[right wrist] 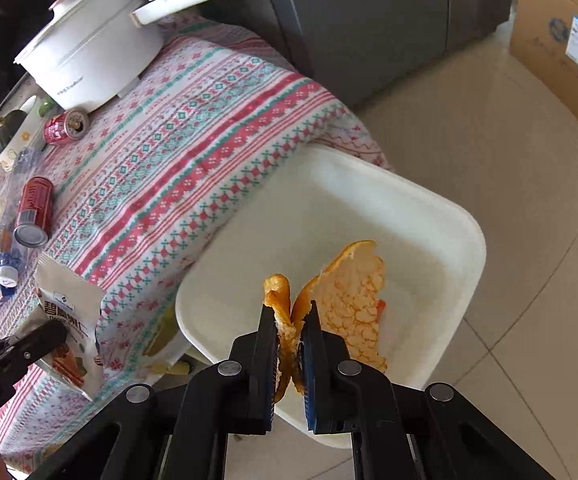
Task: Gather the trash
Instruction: 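Carry the orange peel and pecan bag with both tools over the white bin, then open the left tool to drop the pecan bag while the right tool releases the peel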
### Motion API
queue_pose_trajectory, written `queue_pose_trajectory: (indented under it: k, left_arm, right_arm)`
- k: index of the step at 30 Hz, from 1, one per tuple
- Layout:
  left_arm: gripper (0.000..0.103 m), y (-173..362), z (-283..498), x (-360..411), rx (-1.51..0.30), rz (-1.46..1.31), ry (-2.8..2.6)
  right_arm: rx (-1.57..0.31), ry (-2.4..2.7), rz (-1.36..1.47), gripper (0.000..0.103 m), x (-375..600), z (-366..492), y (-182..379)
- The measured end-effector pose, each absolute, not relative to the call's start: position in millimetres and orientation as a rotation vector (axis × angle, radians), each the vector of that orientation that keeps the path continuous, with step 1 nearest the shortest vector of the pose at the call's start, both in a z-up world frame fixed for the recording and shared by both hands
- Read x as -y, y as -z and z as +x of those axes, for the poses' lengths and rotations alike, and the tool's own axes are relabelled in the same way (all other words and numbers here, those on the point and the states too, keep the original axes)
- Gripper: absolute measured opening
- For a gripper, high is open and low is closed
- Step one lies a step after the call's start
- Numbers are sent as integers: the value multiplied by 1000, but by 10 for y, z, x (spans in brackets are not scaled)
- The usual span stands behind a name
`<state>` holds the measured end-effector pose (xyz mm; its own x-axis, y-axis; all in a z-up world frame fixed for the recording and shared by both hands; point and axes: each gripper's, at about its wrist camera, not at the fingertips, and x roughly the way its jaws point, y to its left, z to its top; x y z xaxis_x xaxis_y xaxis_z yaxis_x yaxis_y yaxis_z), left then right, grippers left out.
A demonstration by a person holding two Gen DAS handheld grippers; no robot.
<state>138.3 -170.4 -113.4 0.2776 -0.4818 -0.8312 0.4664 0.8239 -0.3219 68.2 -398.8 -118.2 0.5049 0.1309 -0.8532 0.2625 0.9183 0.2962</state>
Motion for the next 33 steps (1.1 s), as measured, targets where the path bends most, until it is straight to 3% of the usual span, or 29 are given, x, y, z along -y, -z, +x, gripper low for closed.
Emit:
queue_pose_trajectory:
  k: [15,19,20,21,22,25,27,33]
  left_arm:
    - [10,1597,1438,2496,-1049,105,671]
    - [15,1599,1493,2524,-1021,124,626]
    - [30,1604,1512,2513,-1030,118,613]
    - [55,1605,1526,2500,-1040,114,591]
    - [66,1598,1531,2480,-1038,113,571]
    - [71,1553,1499,2446,-1020,130,570]
    - [84,1506,1463,2432,-989,164,558]
    - [93,1386,1431,2303,-955,192,530]
  right_arm:
    - [-1101,147,446,10,4242,594,1398]
    - [-1105,158,444,10,4273,594,1417]
    - [-1106,159,443,10,4274,595,1421]
    - [-1107,160,441,10,4267,597,1426]
    - [-1108,161,440,10,4265,598,1430]
    - [-1112,164,438,10,4244,600,1444]
    - [-1111,163,434,10,4225,602,1441]
    - [-1108,163,436,10,4200,611,1434]
